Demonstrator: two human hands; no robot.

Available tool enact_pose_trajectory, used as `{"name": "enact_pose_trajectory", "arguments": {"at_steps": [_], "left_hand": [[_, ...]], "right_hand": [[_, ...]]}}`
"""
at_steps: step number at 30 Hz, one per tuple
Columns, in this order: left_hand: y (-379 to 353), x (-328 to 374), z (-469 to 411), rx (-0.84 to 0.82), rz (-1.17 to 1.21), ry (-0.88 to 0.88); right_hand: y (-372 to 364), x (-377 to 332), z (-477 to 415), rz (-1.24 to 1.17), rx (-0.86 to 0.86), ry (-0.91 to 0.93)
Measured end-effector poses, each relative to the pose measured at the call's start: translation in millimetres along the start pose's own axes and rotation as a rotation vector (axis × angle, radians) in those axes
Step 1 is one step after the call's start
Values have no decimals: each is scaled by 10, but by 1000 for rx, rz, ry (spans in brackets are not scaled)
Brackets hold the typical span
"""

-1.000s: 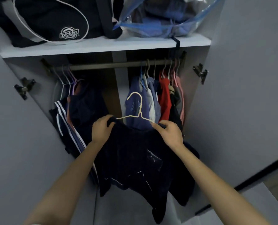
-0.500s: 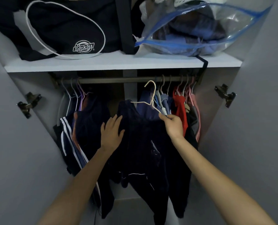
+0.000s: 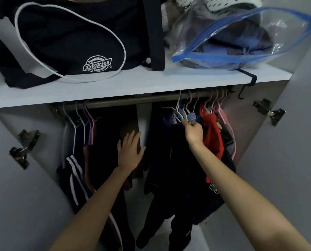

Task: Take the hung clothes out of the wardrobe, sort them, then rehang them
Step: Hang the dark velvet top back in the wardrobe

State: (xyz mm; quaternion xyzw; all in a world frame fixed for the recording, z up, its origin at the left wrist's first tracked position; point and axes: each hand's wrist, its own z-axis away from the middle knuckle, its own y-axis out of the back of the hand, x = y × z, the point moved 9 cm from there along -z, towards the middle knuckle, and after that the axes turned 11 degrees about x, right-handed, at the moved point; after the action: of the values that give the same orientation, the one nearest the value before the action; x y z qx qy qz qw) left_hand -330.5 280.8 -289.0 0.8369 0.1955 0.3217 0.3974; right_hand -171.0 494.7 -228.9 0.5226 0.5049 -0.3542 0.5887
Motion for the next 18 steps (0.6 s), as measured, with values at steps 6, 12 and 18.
{"name": "enact_pose_trajectory", "arguments": {"at_steps": [6, 12, 18], "left_hand": [[-112, -152, -72, -57, 35, 21], [-188, -216, -121, -74, 70, 16], [-261, -271, -113, -94, 102, 15]], "right_hand": [[-211, 13, -152, 82, 42, 36], [-364, 173, -285, 71, 83, 11], [-367, 370, -350, 79, 145, -1]]}}
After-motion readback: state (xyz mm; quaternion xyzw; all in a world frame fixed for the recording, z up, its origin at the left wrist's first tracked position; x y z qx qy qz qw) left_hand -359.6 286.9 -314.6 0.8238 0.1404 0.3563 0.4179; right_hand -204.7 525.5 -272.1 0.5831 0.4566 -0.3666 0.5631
